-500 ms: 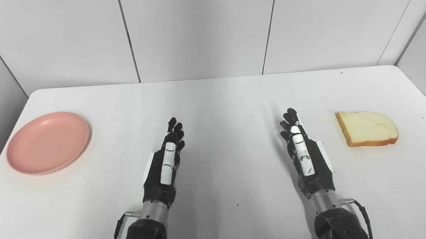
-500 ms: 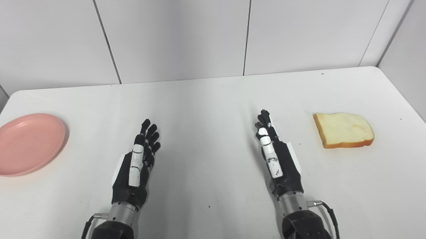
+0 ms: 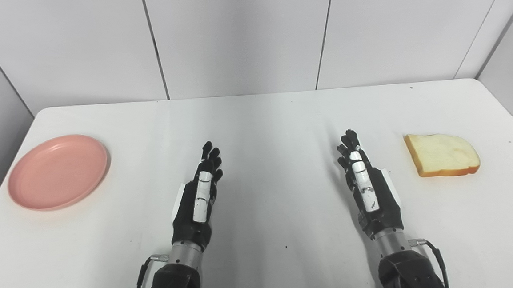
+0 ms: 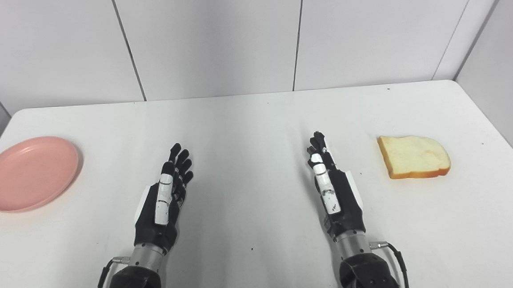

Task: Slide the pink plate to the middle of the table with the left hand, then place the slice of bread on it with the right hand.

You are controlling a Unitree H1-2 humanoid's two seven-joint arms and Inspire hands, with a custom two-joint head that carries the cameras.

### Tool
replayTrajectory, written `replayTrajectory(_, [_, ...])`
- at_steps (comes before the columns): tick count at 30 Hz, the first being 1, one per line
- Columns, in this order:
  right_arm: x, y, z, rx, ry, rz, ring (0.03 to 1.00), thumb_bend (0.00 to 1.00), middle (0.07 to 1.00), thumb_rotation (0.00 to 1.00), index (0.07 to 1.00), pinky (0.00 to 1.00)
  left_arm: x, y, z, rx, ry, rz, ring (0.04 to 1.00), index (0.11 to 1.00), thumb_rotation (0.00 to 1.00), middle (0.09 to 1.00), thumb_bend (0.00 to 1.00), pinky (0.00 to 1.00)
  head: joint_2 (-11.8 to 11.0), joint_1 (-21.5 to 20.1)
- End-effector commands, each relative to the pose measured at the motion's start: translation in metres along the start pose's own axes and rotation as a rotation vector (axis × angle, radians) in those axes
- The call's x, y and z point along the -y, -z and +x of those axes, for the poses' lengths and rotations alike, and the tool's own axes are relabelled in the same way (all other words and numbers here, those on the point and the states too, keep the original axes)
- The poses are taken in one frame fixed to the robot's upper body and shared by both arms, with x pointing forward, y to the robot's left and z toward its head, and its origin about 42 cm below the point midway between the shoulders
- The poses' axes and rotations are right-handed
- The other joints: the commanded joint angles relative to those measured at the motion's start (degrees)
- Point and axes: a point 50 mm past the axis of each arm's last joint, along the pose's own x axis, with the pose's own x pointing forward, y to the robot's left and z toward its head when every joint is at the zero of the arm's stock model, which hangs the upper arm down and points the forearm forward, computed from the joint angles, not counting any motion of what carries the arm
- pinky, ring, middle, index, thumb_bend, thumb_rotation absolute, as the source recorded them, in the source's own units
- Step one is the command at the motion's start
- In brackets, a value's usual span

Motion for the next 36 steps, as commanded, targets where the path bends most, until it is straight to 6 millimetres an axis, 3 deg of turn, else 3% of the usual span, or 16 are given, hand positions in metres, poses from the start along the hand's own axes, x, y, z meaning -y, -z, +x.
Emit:
replayTrajectory(1, [-0.003,-0.018,0.008,0.118,-0.015,0.003,0.985,0.57,0.991,0.92,0.994,1.0,0.004,-0.01,0.003,0.038,0.022,0.008,1.0,1.0,1.0,1.0,0.68,1.0,0.03,0.07])
replayTrajectory(19, [-0.002,-0.019,0.008,0.115,-0.021,0.014,0.988,0.6,0.992,0.91,0.992,1.0,0.005,-0.011,0.003,0.034,0.02,0.011,1.0,1.0,1.0,1.0,0.69,1.0,-0.03,0.44])
replayTrajectory(26, [0.006,-0.014,0.007,0.106,-0.02,0.004,0.999,0.64,1.0,0.9,1.0,1.0,0.007,-0.01,0.009,0.061,0.012,-0.029,1.0,1.0,1.0,1.0,0.65,1.0,-2.45,6.32])
replayTrajectory(36, [0.032,-0.007,0.002,0.11,-0.016,0.019,0.997,0.7,0.998,0.87,0.995,1.0,-0.006,-0.026,0.026,0.102,-0.071,-0.038,1.0,1.0,1.0,1.0,0.71,1.0,-6.16,16.05])
